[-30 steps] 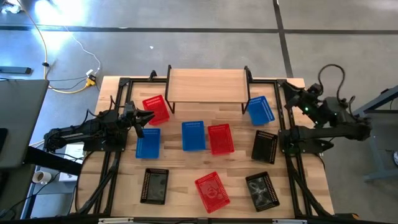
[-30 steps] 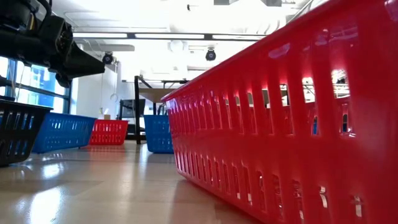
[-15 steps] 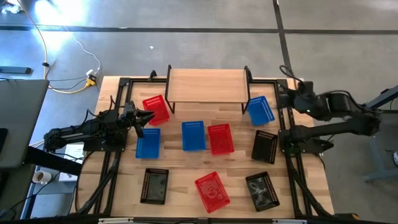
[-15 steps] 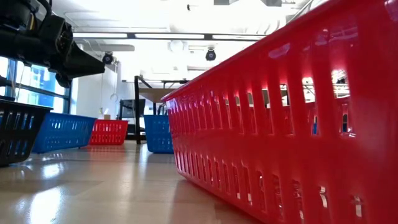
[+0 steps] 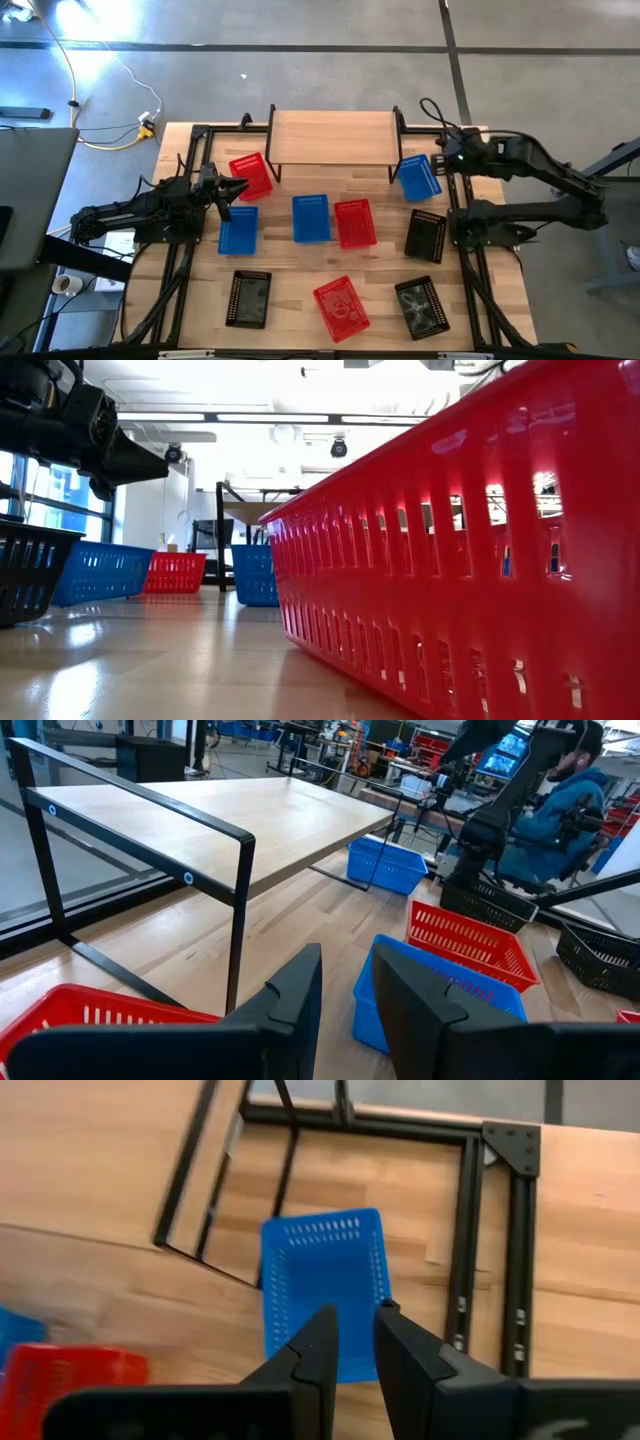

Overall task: Stack baskets on shelf by color
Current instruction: Put the right blue bin on the shelf

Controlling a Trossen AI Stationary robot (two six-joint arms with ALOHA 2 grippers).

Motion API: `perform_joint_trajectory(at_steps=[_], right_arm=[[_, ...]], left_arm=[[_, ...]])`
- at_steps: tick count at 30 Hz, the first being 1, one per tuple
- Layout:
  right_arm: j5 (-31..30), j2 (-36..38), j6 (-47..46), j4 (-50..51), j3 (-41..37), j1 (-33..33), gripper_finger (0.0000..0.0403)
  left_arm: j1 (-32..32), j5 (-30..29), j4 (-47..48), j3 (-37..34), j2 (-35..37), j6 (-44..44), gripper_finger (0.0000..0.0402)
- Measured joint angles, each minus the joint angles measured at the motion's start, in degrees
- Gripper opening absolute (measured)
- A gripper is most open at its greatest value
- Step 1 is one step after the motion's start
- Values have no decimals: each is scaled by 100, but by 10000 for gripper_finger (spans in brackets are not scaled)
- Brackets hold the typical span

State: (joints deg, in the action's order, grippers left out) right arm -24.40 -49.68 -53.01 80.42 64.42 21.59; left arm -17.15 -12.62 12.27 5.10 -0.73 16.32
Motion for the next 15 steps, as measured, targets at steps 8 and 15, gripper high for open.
perform_joint_trajectory(at_steps=[8, 15], right_arm=[[832, -510, 1172, -262, -4, 1066, 59], [1252, -1014, 1820, -330, -9, 1974, 119]], left_arm=[[-2, 0, -2, 0, -2, 2, 82], [-2, 0, -2, 0, -1, 1, 82]])
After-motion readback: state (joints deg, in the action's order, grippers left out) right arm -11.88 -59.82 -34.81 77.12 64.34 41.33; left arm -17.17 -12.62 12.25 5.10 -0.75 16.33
